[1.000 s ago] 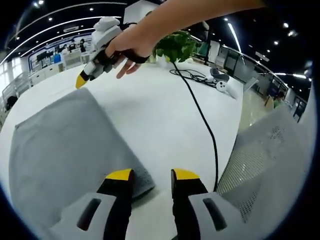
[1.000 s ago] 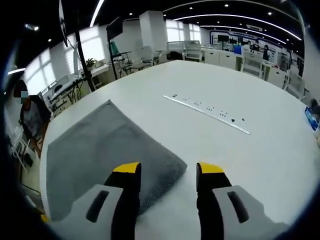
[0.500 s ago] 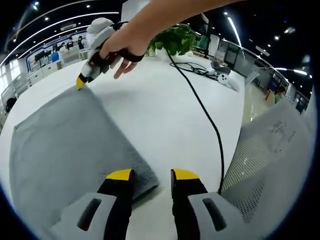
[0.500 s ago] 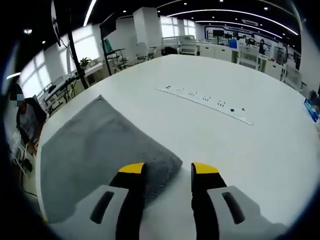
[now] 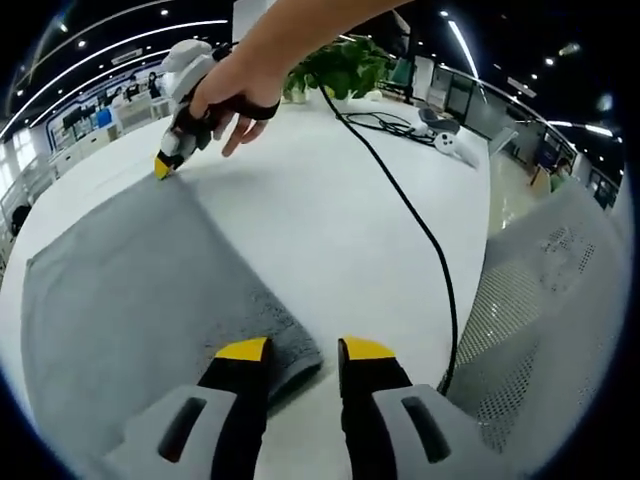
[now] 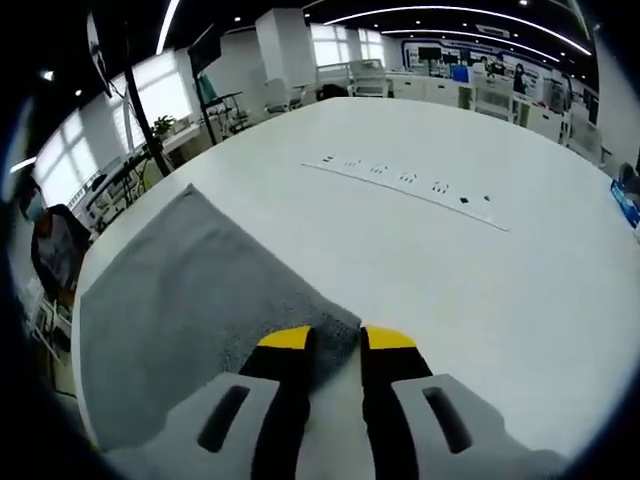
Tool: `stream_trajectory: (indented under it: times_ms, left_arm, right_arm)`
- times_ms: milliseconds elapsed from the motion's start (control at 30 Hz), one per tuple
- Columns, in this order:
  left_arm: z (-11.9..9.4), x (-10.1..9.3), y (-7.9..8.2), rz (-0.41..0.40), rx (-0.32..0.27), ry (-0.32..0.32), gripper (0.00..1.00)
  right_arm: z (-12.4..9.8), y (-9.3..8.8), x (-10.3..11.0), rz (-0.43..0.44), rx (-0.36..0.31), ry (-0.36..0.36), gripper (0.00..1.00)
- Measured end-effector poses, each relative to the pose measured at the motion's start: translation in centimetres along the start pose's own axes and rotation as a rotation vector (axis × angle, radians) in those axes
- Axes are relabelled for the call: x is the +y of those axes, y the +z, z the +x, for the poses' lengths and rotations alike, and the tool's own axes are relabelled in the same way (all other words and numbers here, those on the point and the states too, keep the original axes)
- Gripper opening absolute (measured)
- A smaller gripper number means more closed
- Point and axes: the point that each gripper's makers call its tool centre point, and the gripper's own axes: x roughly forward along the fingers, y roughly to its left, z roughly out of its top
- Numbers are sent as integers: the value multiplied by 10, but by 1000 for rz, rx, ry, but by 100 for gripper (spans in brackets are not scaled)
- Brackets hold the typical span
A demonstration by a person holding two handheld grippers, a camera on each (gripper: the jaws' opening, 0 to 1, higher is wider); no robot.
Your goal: Fold the towel on the table until its edges align and the towel forms a compact rectangular stack.
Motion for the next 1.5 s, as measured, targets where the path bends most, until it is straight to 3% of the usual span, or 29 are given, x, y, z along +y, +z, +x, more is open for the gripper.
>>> stream_trajectory:
  times_ms: [367, 600, 900, 1500]
  left_arm:
    - [2, 5, -2, 76, 22, 25, 19]
    - [3, 7, -1, 24, 29, 23, 5]
    - [10, -18, 9, 34, 35, -52, 4]
    - [26, -58, 32, 37, 24, -152, 3]
  right_arm:
    - [-3, -3, 5, 1, 20, 37, 4]
    - [-7, -5, 4, 13, 38, 37, 0]
    - [-17, -16, -17, 14, 79, 15, 0]
    - [-51, -41, -54, 23, 96, -42, 0]
